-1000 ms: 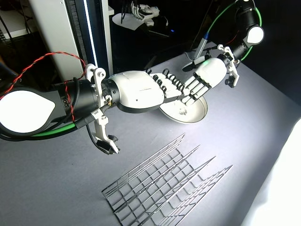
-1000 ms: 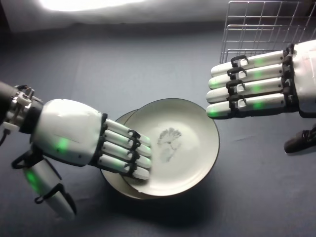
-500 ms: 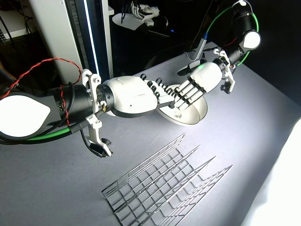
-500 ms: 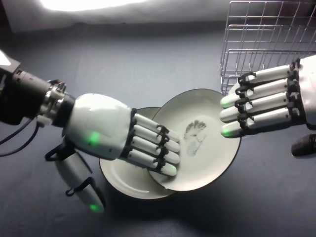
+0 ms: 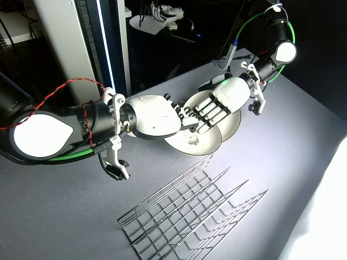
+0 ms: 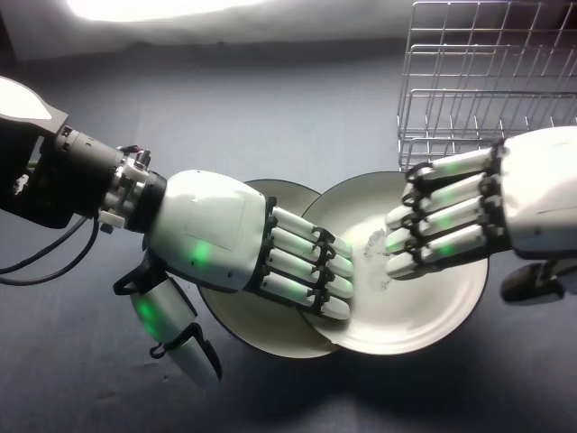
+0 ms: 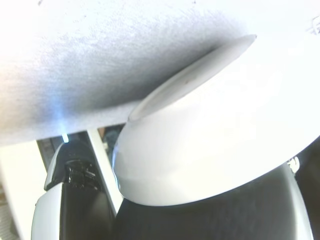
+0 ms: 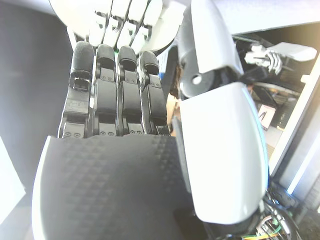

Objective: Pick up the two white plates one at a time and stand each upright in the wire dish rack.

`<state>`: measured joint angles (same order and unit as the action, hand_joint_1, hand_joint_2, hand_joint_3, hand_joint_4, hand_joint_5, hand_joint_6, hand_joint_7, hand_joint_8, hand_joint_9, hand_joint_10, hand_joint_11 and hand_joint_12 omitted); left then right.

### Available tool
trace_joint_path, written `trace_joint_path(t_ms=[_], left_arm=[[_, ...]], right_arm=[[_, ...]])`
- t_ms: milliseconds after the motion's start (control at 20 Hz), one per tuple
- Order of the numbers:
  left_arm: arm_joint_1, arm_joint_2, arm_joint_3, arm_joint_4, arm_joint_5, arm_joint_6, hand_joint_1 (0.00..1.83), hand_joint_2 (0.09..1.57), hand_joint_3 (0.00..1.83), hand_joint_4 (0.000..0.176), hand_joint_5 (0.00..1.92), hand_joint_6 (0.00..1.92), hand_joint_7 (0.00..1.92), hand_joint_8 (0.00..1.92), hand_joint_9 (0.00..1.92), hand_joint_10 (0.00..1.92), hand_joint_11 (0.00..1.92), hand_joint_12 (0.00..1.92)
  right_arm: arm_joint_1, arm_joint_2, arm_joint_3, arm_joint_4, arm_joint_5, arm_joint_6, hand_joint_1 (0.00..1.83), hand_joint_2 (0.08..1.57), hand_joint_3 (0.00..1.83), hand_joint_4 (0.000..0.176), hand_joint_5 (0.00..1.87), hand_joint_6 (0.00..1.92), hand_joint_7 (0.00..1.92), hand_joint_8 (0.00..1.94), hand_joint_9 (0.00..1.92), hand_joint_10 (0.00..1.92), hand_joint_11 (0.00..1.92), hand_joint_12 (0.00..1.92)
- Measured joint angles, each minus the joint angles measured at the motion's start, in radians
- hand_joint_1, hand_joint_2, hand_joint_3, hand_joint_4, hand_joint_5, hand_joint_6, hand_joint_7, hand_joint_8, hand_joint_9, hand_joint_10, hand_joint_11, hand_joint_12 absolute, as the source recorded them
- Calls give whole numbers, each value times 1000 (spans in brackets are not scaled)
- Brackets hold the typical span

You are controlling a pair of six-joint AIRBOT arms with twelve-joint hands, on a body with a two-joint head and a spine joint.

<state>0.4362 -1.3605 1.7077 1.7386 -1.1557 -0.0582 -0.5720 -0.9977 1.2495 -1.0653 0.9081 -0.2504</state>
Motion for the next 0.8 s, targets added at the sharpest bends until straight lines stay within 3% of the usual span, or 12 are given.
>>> trace_joint_path(t_ms=[800], left_arm=[[28,42,35,-90,20,-24,0,1082,0,0,62,16,25,8,0,0,0,0]], right_arm=[[103,-14,14,-1,-15,-5,1138,1066,4,0,404,2,366,0,352,3,0,994]])
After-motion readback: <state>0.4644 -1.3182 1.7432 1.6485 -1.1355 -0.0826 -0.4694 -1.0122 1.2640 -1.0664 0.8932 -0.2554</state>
